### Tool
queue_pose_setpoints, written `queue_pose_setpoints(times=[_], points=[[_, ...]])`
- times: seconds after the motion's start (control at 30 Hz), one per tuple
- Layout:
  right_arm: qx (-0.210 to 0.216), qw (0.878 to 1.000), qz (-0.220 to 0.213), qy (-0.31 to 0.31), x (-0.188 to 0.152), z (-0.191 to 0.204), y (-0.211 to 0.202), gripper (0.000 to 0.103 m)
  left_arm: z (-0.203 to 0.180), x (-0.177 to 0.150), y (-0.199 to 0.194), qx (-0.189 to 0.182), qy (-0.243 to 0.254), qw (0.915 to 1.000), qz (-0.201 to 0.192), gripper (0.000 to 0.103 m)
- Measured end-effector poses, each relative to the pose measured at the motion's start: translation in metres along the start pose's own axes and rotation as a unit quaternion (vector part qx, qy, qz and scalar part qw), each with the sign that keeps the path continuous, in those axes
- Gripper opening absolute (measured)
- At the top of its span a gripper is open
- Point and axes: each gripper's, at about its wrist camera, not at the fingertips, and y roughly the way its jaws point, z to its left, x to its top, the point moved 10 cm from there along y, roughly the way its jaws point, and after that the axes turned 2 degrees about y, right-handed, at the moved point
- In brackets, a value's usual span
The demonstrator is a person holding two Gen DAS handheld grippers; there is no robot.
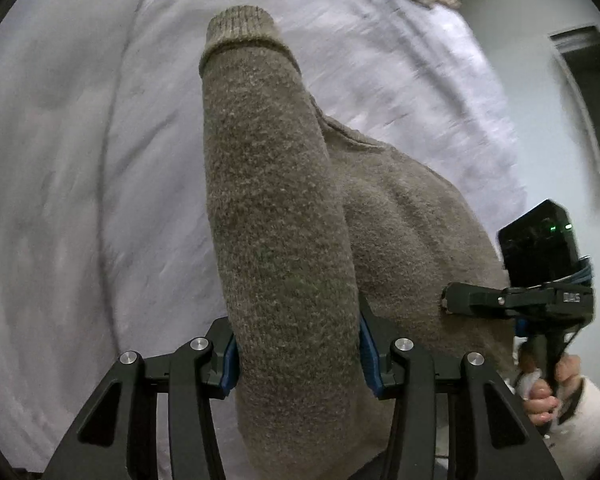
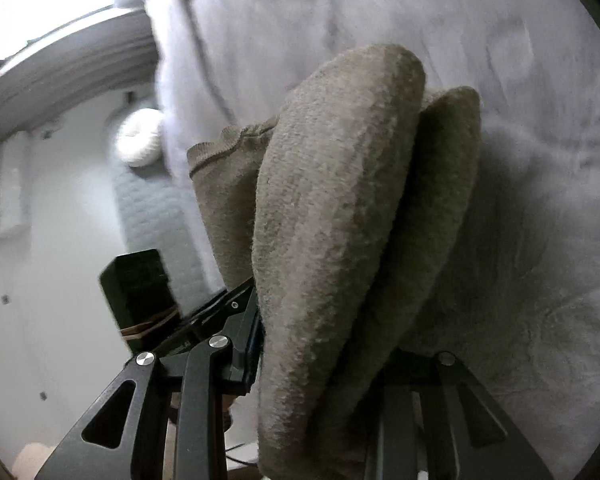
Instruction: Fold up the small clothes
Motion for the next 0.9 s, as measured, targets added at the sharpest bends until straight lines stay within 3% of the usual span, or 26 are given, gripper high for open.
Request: queue_pose_setpoints(times=[0.1,0.17,0.3,0.47,0.6,0.73,0.83,0.9], points=[[-0.043,0.999,-0.002,-0.018,0.003,0.001,0.002,0.037,0.020,-0.013,0.021,0.034,-0.016,0.9992,0.011,0.049],[-0.091,0.995,-0.005,-0.051,0.004,0.007,-0.005,0.039,0.025,-0.020,0.014,0.025,-0.020,0.9995,-0.001,0.049],[-0.203,0.971,-0.022,-0.124,0.015,0.017,-0.023,0.038,0.027,-0.020,-0.009,0.033,-0.023,0.9986,-0.035,0.049],[-0.317,0.930,-0.062,-0.176,0.019,-0.005,-0.052,0.031,0.059,-0.015,-0.033,0.080,-0.059,0.9920,-0.078,0.049],[-0.348,0.921,-0.065,-0.166,0.027,-0.044,-0.064,0.031,0.079,-0.019,-0.009,0.118,-0.069,0.9894,-0.050,0.049],[-0.372,0.907,-0.075,-0.181,0.026,-0.050,-0.065,0.036,0.081,-0.021,0.008,0.160,-0.043,0.9854,-0.040,0.051],[-0.383,0.905,-0.082,-0.166,0.018,-0.052,-0.083,0.044,0.076,-0.020,0.006,0.190,-0.015,0.9810,-0.038,0.051],[-0.360,0.917,-0.085,-0.147,0.008,-0.047,-0.094,0.046,0.076,-0.023,0.002,0.197,-0.009,0.9797,-0.037,0.051]])
